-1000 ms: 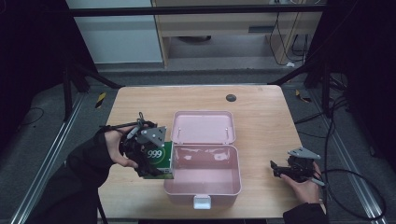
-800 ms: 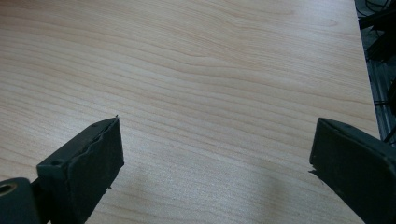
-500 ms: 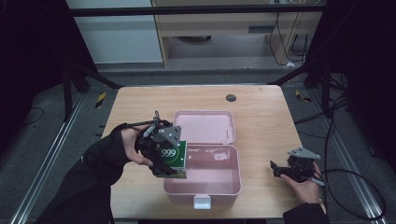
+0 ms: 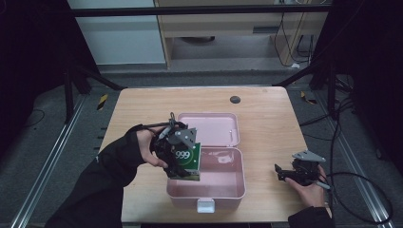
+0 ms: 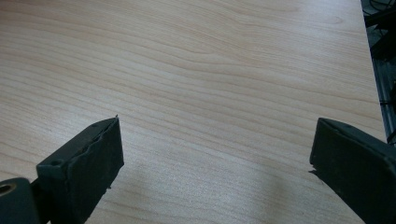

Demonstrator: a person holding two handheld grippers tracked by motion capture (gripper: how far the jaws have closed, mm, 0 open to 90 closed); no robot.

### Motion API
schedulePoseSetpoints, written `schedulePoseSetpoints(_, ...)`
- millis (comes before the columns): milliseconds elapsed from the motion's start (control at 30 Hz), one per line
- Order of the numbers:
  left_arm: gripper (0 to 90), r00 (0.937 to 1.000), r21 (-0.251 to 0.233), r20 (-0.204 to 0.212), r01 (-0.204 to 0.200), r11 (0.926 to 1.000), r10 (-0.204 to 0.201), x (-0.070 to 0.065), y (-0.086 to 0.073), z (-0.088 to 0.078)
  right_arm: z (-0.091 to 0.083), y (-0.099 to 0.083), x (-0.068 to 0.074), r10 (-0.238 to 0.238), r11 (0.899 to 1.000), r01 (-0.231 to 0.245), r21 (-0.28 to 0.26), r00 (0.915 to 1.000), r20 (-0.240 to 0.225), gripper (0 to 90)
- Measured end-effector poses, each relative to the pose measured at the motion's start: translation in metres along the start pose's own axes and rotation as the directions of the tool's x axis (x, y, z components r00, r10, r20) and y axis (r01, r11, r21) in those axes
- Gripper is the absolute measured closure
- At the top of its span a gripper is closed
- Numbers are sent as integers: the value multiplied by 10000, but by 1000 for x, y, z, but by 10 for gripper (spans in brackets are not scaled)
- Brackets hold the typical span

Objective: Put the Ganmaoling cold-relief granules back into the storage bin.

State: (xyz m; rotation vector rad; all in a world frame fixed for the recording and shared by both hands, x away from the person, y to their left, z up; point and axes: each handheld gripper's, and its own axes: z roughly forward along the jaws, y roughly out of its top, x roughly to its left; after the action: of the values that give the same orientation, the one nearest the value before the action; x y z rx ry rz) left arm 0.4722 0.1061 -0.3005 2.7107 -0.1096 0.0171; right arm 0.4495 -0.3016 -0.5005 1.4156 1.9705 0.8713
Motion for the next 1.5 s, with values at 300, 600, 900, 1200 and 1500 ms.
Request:
schedulePoseSetpoints(300,144,9999,55,101,-30,10000,29,3,4,11,0,0,1,26,10000,-25,67,10000,-50,30)
schedulePoseSetpoints(600,144,9999,185,135,9,9998,-12,6,-2,26,1,0,1,-8,9999,9,105,10000,-75,29)
schedulePoseSetpoints(900,143,9998,309,171,117,9995,-122,7,-8,39,2,-1,2,-37,9998,39,185,9999,-108,29)
schedulePoseSetpoints(1200,143,9993,580,248,262,9980,-277,9,-18,56,3,-1,2,-75,9997,78,220,9999,-127,29)
schedulePoseSetpoints(1500,142,9988,675,308,367,9970,-389,11,-24,71,3,-2,3,-97,9996,101,268,9998,-160,28)
